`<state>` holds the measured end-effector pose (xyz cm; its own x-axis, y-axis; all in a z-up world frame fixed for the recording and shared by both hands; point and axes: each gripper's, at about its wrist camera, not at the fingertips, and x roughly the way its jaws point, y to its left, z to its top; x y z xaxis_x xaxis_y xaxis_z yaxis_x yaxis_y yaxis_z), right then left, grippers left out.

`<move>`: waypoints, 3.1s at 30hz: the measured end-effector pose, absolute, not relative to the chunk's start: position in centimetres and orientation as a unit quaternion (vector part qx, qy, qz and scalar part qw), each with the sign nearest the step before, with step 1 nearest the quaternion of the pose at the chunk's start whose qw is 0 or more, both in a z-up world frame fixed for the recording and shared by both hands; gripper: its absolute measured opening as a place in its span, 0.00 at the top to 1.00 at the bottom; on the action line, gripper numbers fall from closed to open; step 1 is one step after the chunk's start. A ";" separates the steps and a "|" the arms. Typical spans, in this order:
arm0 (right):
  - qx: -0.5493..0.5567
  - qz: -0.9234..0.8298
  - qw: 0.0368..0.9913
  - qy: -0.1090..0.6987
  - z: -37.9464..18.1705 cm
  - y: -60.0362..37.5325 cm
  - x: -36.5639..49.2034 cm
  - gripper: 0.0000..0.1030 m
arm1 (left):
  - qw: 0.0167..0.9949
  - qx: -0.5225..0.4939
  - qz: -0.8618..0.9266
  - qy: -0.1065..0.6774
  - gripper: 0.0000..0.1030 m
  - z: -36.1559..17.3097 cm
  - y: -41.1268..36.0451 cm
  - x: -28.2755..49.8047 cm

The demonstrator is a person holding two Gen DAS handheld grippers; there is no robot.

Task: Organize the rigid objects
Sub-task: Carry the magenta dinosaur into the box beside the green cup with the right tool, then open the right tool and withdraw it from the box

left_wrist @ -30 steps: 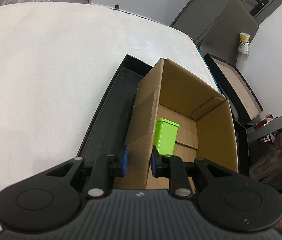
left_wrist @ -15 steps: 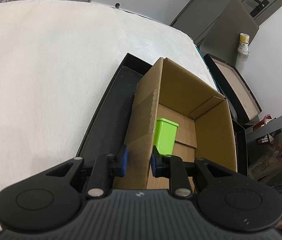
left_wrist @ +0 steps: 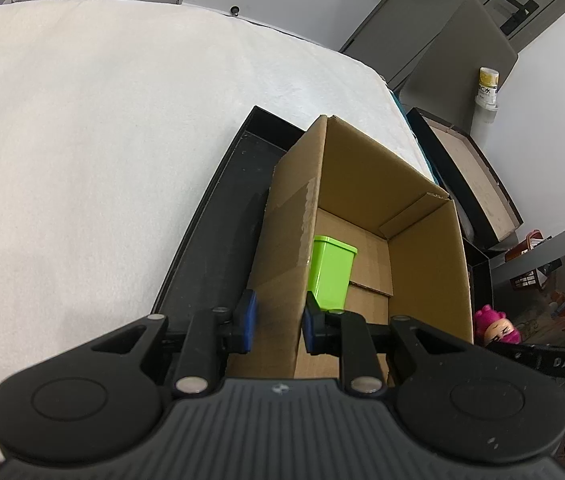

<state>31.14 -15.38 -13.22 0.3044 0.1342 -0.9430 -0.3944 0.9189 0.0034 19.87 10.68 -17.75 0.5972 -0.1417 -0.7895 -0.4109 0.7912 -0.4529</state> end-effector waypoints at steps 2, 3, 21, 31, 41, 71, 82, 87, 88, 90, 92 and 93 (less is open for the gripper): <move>-0.116 0.167 0.802 0.562 -12.6 -15.1 31.1 0.60 | 0.837 -0.313 0.080 0.442 0.79 -17.8 10.7 19.9; -0.116 0.169 0.803 0.560 -12.2 -14.9 31.1 0.60 | 0.837 -0.313 0.080 0.441 0.79 -17.8 10.7 19.9; -0.126 0.201 0.819 0.523 -7.8 -10.6 31.4 0.60 | 0.835 -0.317 0.075 0.442 0.78 -17.8 10.7 19.9; -0.135 0.215 0.819 0.515 -7.4 -8.0 31.6 0.60 | 0.834 -0.323 0.072 0.442 0.78 -18.1 10.9 19.9; -0.142 0.240 0.813 0.512 -7.8 -4.5 31.7 0.60 | 0.833 -0.325 0.070 0.442 0.78 -18.2 11.2 19.9; -0.146 0.279 0.796 0.516 -11.8 2.7 31.1 0.51 | 0.831 -0.335 0.060 0.440 0.78 -18.5 11.8 19.7; -0.135 0.272 0.809 0.503 -10.3 0.8 31.1 0.34 | 0.832 -0.333 0.062 0.440 0.78 -18.5 11.7 19.7; -0.133 0.272 0.807 0.507 -9.7 0.0 30.8 0.26 | 0.832 -0.332 0.063 0.441 0.78 -18.4 11.7 19.7; -0.135 0.272 0.808 0.505 -9.5 -0.1 30.8 0.23 | 0.832 -0.331 0.063 0.441 0.78 -18.4 11.7 19.8; -0.141 0.269 0.811 0.500 -9.2 -0.5 30.5 0.21 | 0.832 -0.330 0.063 0.441 0.78 -18.4 11.7 19.8; -0.141 0.264 0.811 0.502 -8.9 -1.1 30.4 0.21 | 0.833 -0.327 0.063 0.442 0.78 -18.3 11.6 19.8; -0.138 0.262 0.810 0.506 -8.8 -1.4 30.3 0.21 | 0.833 -0.327 0.063 0.442 0.78 -18.3 11.6 19.8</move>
